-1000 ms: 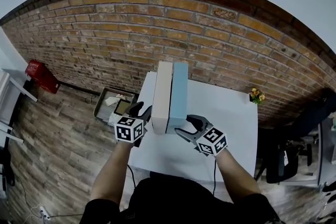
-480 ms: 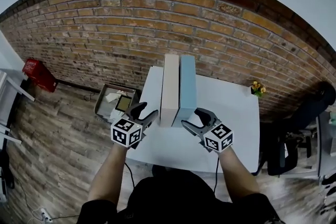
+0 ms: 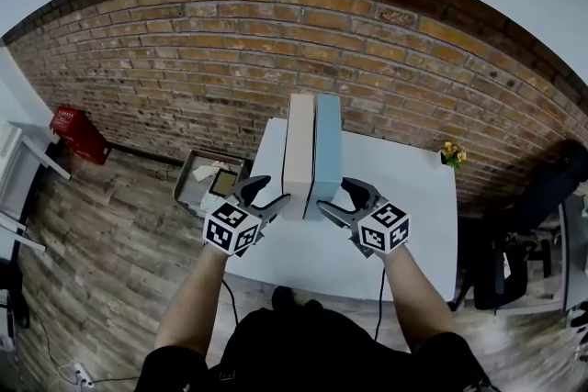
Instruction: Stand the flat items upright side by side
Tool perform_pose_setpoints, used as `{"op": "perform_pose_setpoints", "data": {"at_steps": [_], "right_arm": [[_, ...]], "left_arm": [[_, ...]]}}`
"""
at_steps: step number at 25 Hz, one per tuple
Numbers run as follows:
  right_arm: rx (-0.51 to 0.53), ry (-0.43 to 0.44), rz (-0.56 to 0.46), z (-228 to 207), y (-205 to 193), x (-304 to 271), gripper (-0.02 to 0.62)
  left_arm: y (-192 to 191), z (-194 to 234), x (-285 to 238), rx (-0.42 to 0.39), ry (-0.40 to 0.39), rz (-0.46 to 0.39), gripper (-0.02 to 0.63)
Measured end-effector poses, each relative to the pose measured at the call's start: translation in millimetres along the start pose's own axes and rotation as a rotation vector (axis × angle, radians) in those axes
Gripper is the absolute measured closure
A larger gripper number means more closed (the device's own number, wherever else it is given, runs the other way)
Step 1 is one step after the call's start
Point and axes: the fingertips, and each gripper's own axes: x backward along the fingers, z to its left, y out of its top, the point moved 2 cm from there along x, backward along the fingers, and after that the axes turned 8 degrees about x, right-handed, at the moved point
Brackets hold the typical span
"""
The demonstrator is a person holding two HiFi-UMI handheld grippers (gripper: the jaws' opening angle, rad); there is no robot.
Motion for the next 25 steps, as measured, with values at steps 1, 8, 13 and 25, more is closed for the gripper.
{"op": "perform_pose_setpoints", "data": {"at_steps": [1,8,13,25], "right_arm": [[-0.005,0.009,-0.001,-1,1,-1,0.232],[0.004,0.083,-0.049,-11,26,-16,0.127],[0.022,0.116,-0.050,-7,28,-23,0.129],[0.005,0.103,-0.065,-8,29,-21,0.164]], "left_arm": [[3,-3,-2,-0.007,-0.005,0.003,0.345],[16,-10,-20,-0.065,-0.021,0.023,0.329],[16,-7,-25,-0.094,-0.045,0.061,0.327],[22,-2,-18,-0.094,-0.060,0.078,0.327]]}}
